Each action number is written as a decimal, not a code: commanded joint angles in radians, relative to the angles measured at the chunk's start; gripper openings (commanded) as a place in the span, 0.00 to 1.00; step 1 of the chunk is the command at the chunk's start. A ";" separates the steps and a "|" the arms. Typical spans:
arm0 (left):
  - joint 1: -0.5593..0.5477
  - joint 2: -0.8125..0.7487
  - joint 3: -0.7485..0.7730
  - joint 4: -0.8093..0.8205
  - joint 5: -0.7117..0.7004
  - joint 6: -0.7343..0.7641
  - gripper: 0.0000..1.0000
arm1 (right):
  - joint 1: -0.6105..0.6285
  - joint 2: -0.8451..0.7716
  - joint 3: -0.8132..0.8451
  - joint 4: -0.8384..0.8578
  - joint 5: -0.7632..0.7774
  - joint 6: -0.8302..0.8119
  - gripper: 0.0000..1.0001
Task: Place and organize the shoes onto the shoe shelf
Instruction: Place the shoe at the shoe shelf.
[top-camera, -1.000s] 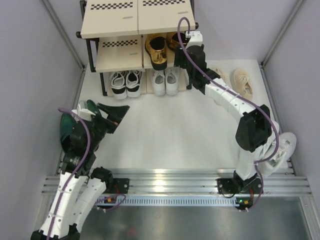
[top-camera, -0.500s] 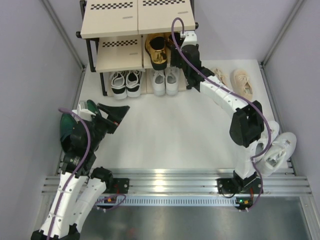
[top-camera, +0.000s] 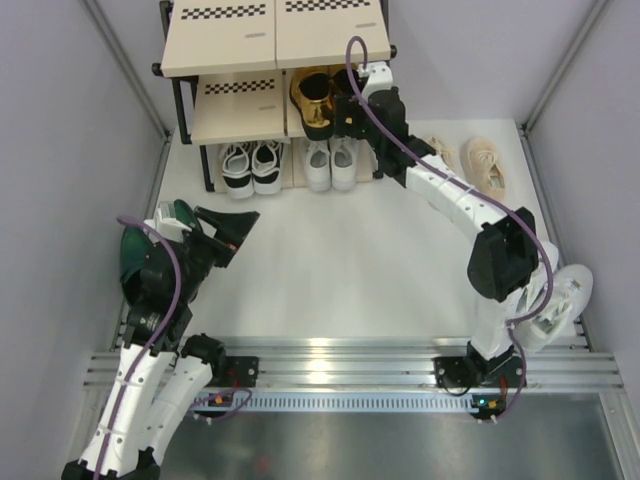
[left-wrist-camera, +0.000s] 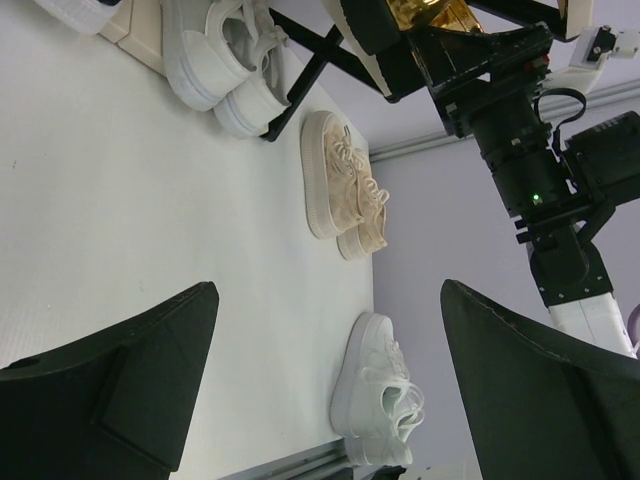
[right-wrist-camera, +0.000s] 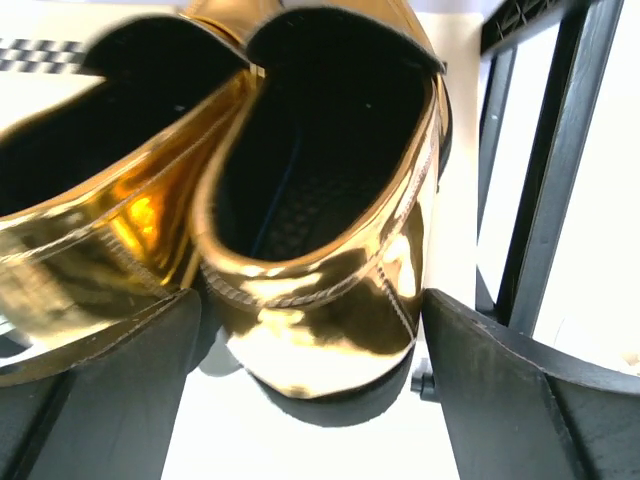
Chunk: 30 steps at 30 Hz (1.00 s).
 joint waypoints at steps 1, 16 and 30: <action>0.005 0.003 -0.001 0.010 0.006 -0.003 0.98 | 0.024 -0.104 -0.009 0.045 -0.067 -0.001 0.92; 0.005 -0.026 -0.014 0.010 0.012 -0.004 0.98 | -0.087 -0.362 -0.213 -0.006 -0.583 -0.120 0.95; 0.003 0.315 0.152 0.199 0.056 0.195 0.93 | -0.299 -0.226 -0.146 -0.100 -1.119 -0.375 0.82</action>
